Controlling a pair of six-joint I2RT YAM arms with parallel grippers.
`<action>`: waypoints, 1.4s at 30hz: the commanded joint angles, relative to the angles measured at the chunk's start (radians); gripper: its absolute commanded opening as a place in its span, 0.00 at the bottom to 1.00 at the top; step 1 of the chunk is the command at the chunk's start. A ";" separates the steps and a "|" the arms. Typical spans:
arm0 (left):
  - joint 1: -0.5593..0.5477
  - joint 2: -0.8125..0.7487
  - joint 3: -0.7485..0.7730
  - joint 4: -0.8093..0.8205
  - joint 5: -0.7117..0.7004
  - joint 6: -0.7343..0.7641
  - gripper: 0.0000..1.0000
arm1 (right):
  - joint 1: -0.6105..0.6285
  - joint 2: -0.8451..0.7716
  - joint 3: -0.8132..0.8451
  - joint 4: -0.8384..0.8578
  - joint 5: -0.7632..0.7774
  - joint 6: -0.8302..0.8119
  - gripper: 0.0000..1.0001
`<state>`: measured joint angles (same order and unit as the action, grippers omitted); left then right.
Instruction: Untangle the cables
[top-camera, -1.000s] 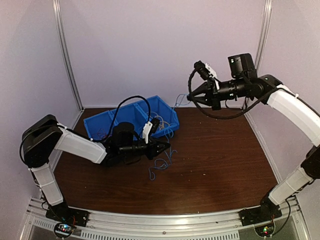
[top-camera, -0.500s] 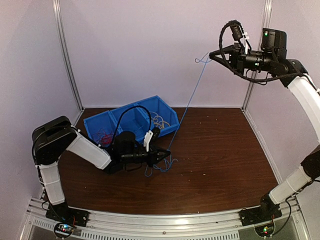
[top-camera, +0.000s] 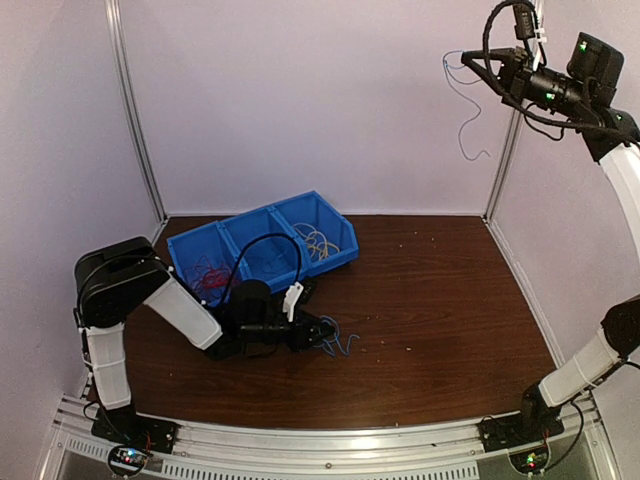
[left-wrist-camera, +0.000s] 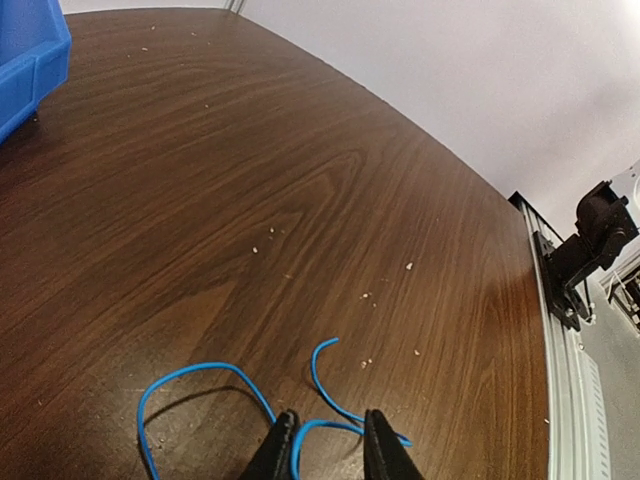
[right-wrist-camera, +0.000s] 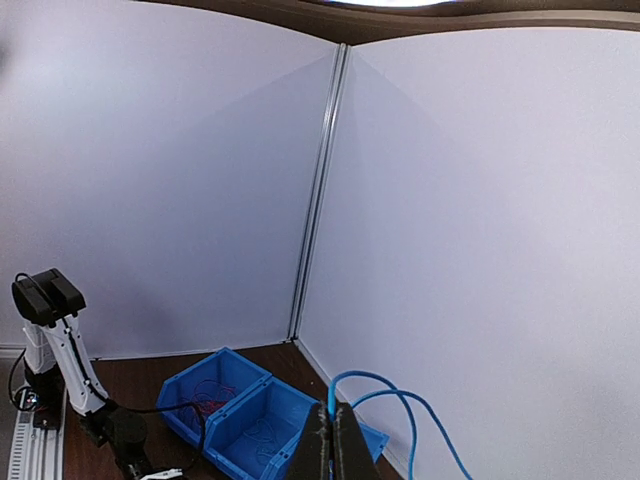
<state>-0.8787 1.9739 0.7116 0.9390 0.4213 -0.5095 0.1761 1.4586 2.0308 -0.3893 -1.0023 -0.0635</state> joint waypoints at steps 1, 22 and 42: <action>0.002 0.005 0.000 0.030 0.010 0.010 0.24 | -0.013 -0.008 0.016 0.073 -0.004 0.050 0.00; -0.002 -0.415 0.029 -0.265 -0.111 0.130 0.72 | 0.014 -0.111 -0.611 0.028 0.055 -0.244 0.00; -0.014 -0.192 0.480 -0.347 -0.043 0.164 0.56 | 0.271 -0.132 -0.791 -0.092 0.143 -0.384 0.00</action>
<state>-0.8848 1.7420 1.1301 0.5949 0.3180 -0.3775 0.4152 1.3548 1.2507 -0.4500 -0.8940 -0.4114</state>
